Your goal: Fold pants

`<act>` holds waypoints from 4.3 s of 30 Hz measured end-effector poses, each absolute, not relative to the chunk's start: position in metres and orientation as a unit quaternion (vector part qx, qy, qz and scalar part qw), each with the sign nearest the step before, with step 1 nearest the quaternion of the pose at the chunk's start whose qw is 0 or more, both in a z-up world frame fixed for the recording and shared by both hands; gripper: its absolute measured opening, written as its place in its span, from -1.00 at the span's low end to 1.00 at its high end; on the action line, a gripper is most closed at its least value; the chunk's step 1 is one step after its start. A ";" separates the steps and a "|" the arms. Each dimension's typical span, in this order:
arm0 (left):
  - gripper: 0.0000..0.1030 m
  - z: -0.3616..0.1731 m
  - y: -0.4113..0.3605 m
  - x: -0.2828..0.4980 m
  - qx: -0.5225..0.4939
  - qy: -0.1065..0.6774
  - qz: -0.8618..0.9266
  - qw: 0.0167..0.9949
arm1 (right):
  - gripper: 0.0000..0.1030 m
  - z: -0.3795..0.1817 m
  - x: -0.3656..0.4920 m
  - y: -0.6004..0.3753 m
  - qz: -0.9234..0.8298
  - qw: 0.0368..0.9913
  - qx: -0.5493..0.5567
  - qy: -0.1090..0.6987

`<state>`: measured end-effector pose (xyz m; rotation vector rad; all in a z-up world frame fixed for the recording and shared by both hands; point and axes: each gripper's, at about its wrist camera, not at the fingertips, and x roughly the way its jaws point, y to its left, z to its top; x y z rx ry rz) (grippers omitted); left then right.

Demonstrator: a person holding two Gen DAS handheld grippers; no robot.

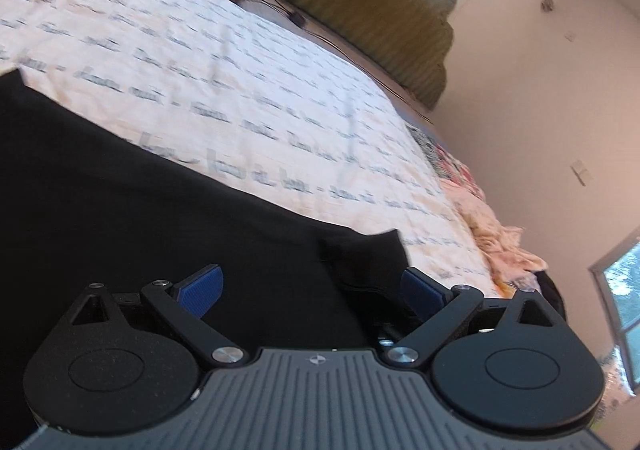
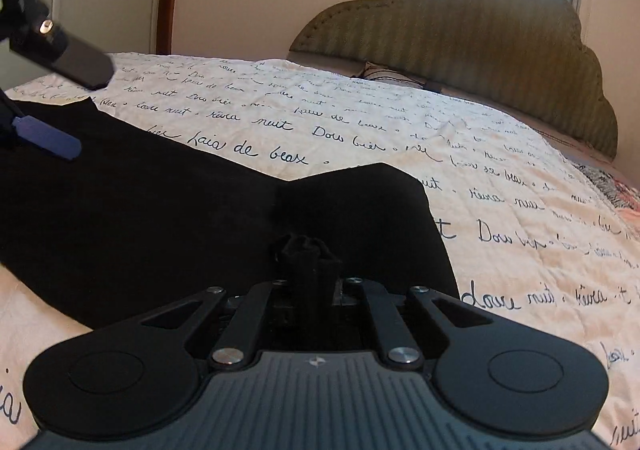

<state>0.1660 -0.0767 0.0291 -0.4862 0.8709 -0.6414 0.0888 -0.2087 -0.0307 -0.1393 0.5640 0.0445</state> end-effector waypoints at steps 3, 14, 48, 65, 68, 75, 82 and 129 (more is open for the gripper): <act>0.88 0.019 -0.103 0.183 -0.262 0.445 -0.323 0.793 | -0.92 -0.029 0.088 -0.212 0.024 0.959 -0.054 0.276; 0.68 -0.021 -0.176 0.226 -0.343 0.540 -0.278 0.716 | -0.91 -0.025 0.078 -0.242 0.033 0.969 0.049 0.238; -0.88 -0.006 0.036 0.215 -0.284 0.495 -0.164 0.805 | 0.28 -0.001 0.014 -0.202 0.052 0.973 -0.048 0.220; -0.86 -0.012 0.045 0.213 -0.305 0.488 -0.180 0.798 | 0.28 -0.017 0.032 -0.147 0.093 0.935 -0.225 0.257; -0.87 -0.008 0.051 0.210 -0.297 0.484 -0.177 0.803 | 0.28 -0.013 0.035 -0.149 0.084 0.941 -0.213 0.248; -0.78 -0.016 0.058 0.205 -0.341 0.510 -0.198 0.765 | 0.28 -0.020 0.039 -0.151 0.073 0.938 -0.233 0.248; -0.91 -0.013 0.055 0.205 -0.327 0.498 -0.175 0.784 | 0.28 -0.021 0.040 -0.145 0.074 0.936 -0.245 0.242; -0.54 -0.010 0.068 0.167 -0.293 0.472 -0.160 0.816 | 0.53 -0.040 0.203 -0.241 0.149 0.808 0.458 0.340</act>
